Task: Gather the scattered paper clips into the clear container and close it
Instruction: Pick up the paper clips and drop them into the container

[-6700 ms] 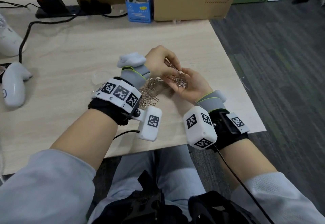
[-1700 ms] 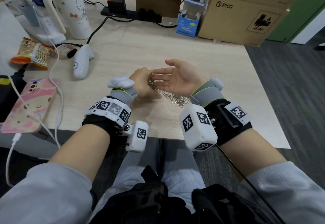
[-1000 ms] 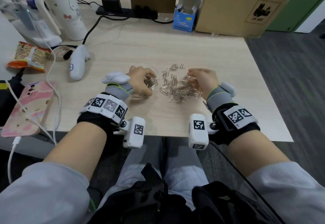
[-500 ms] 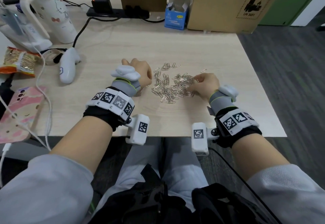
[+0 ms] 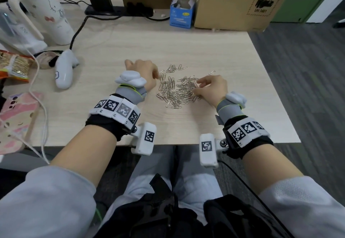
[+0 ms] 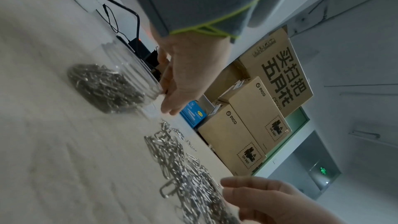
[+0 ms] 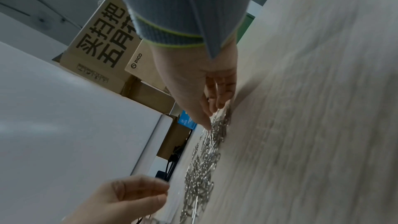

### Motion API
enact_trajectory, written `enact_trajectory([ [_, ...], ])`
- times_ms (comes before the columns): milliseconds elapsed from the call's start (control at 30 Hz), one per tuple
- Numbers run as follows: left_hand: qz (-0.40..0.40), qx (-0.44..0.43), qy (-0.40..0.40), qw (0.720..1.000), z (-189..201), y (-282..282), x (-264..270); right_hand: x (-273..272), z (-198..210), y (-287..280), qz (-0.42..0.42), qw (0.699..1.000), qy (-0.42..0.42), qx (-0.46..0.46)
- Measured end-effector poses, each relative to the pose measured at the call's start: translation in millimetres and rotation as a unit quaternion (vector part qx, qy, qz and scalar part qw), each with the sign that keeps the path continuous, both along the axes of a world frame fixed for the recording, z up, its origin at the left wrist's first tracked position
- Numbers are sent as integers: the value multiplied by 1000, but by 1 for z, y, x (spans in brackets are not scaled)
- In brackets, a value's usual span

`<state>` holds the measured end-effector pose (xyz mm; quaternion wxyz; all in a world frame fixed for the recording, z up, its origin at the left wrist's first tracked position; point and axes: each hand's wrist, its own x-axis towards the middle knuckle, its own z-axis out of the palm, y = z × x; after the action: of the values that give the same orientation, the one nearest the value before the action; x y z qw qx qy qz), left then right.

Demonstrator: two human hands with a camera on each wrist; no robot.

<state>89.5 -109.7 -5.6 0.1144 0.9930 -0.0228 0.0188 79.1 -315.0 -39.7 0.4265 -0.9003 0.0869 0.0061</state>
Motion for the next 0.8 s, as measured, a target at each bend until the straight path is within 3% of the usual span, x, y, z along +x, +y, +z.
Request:
enact_trajectory([
  [233, 39, 65, 50, 996, 4, 5, -2, 2, 2, -6, -1, 998, 68, -19],
  [600, 65, 50, 43, 996, -1, 16, 0, 10, -4, 6, 1, 999, 52, 6],
  [800, 83, 79, 103, 988, 0, 21, 0, 11, -5, 8, -8, 997, 58, 44],
])
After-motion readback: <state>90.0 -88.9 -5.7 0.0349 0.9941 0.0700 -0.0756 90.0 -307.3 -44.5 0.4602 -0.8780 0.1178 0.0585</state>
